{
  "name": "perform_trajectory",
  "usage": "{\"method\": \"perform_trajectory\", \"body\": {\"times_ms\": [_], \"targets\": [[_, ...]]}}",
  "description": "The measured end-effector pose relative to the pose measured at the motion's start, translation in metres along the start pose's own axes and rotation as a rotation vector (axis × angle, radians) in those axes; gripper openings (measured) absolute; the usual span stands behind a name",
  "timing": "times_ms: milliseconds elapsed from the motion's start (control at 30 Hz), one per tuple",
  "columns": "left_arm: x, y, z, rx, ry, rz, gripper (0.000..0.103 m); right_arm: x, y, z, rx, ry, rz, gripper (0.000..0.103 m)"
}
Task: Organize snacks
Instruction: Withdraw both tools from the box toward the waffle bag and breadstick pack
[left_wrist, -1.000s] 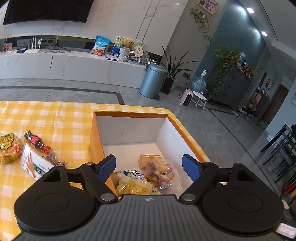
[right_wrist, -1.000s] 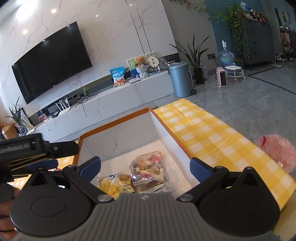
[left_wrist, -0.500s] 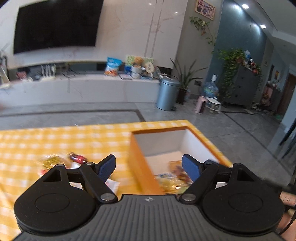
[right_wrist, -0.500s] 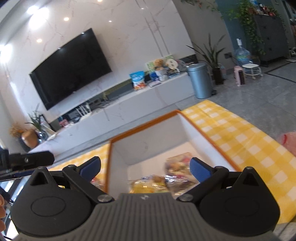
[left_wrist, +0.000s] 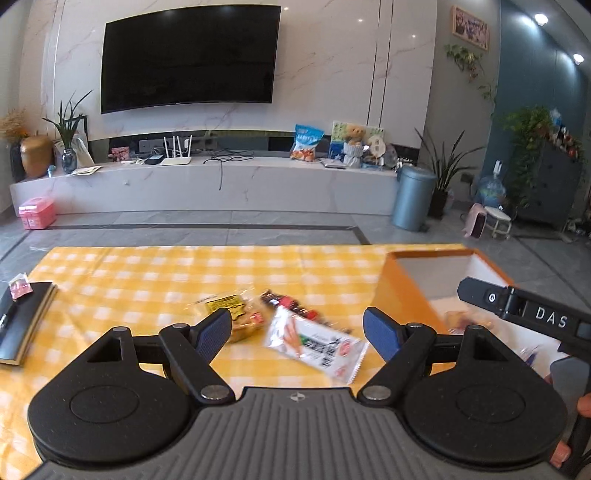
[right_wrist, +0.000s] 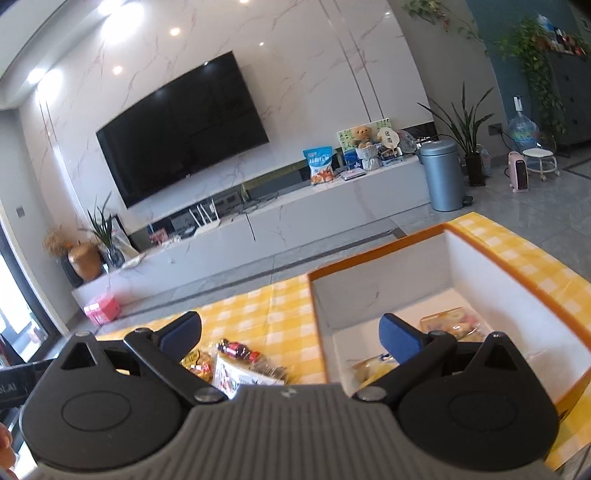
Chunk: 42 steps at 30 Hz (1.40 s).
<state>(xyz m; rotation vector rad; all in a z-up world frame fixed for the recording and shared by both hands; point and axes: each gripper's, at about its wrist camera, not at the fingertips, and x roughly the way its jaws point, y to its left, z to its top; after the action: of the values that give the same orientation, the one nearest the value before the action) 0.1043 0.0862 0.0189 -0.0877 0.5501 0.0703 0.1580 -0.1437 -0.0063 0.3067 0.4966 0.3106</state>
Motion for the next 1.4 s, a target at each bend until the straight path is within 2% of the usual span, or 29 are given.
{"method": "perform_trajectory", "body": {"times_ms": [67,233,333,500,733,967,1067,1133,1233,1300,1400], "targets": [[0.004,0.01,-0.004,-0.028,-0.007,-0.002,0.095,0.003,0.011,-0.007,-0.021,-0.002,0.009,0.1],[0.025,0.043,-0.015,-0.103,0.051,-0.01,0.093,0.02,0.041,-0.021,-0.084,0.017,0.009,0.1],[0.035,0.062,-0.025,-0.136,0.076,0.024,0.093,0.034,0.056,-0.033,-0.114,0.048,0.014,0.1],[0.056,0.089,-0.041,-0.186,0.142,0.106,0.093,0.071,0.077,-0.056,-0.187,0.152,-0.05,0.1],[0.07,0.111,-0.054,-0.253,0.205,0.15,0.093,0.1,0.082,-0.098,-0.305,0.238,-0.077,0.1],[0.086,0.118,-0.063,-0.271,0.266,0.151,0.093,0.124,0.071,-0.11,-0.259,0.266,-0.089,0.1],[0.092,0.119,-0.066,-0.275,0.283,0.152,0.093,0.126,0.081,-0.105,-0.368,0.238,-0.08,0.1],[0.094,0.12,-0.068,-0.285,0.294,0.155,0.093,0.129,0.092,-0.103,-0.507,0.235,-0.058,0.1],[0.094,0.123,-0.07,-0.295,0.299,0.153,0.093,0.142,0.106,-0.099,-0.684,0.214,-0.077,0.1],[0.092,0.124,-0.069,-0.297,0.292,0.159,0.093,0.158,0.109,-0.095,-0.734,0.238,-0.08,0.1],[0.093,0.123,-0.067,-0.284,0.294,0.174,0.093,0.181,0.105,-0.091,-0.722,0.272,-0.074,0.1]]}}
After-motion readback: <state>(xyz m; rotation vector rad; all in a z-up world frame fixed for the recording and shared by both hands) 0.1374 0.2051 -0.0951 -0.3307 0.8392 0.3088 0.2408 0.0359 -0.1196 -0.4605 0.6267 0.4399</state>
